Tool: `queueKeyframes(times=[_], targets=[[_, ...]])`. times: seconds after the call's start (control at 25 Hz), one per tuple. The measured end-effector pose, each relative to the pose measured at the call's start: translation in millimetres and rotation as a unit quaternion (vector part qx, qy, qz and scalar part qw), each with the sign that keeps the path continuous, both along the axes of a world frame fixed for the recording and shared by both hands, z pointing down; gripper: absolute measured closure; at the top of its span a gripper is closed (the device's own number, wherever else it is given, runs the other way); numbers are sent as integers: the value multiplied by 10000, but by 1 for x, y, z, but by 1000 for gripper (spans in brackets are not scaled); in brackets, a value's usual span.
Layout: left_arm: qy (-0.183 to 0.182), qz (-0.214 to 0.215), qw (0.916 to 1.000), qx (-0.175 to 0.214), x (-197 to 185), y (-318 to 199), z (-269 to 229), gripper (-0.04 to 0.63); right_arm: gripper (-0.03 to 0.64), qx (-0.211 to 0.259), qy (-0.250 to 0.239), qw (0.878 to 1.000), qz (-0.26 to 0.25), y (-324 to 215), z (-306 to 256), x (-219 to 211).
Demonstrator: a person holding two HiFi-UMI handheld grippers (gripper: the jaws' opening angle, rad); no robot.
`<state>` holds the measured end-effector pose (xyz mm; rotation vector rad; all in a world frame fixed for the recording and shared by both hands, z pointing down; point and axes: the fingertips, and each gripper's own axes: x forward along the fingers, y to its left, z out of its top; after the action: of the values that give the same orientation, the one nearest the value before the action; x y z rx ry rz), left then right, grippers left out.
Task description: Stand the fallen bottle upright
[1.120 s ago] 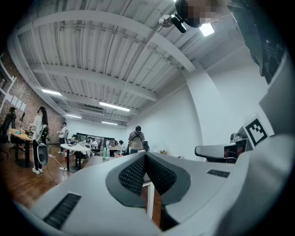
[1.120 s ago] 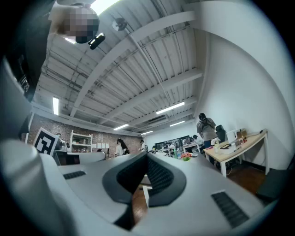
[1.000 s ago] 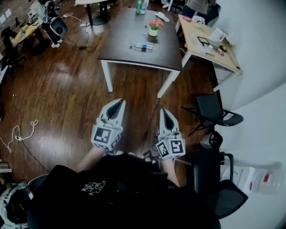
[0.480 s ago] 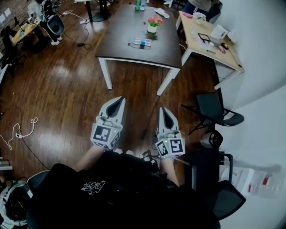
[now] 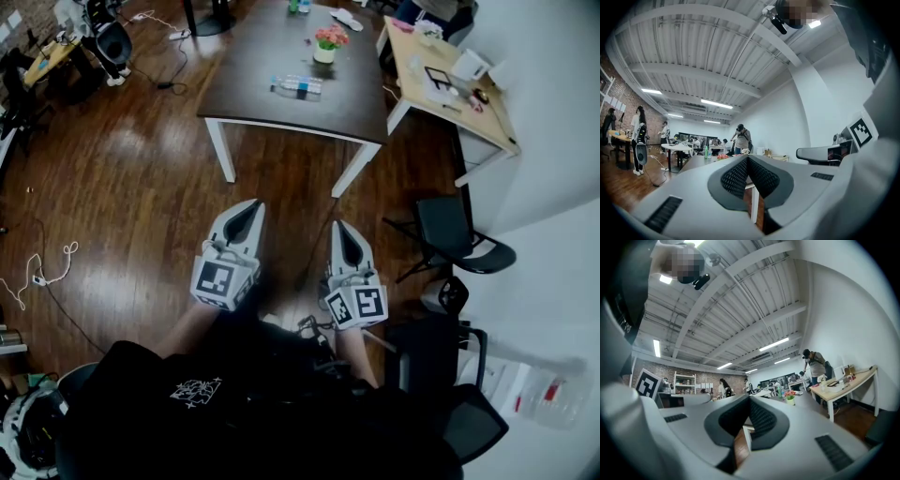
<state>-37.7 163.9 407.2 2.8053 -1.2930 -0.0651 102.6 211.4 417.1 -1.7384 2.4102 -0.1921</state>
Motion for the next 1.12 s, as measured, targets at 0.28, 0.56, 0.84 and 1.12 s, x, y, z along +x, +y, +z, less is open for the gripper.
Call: queueKeyframes(times=[0.28, 0.56, 0.84, 1.12], targets=[[-38, 181, 9998, 33, 10, -90, 6, 600, 603, -94, 91, 9998, 126, -81, 2, 2], [-12, 427, 9991, 54, 14, -208, 5, 600, 603, -18, 166, 9991, 401, -199, 0, 3], [-22, 455, 9988, 184, 21, -312, 7, 601, 603, 119, 198, 9984, 522, -306, -1, 3], [-60, 287, 9995, 137, 47, -384, 14, 601, 602, 102, 221, 9992, 331, -404, 12, 20]])
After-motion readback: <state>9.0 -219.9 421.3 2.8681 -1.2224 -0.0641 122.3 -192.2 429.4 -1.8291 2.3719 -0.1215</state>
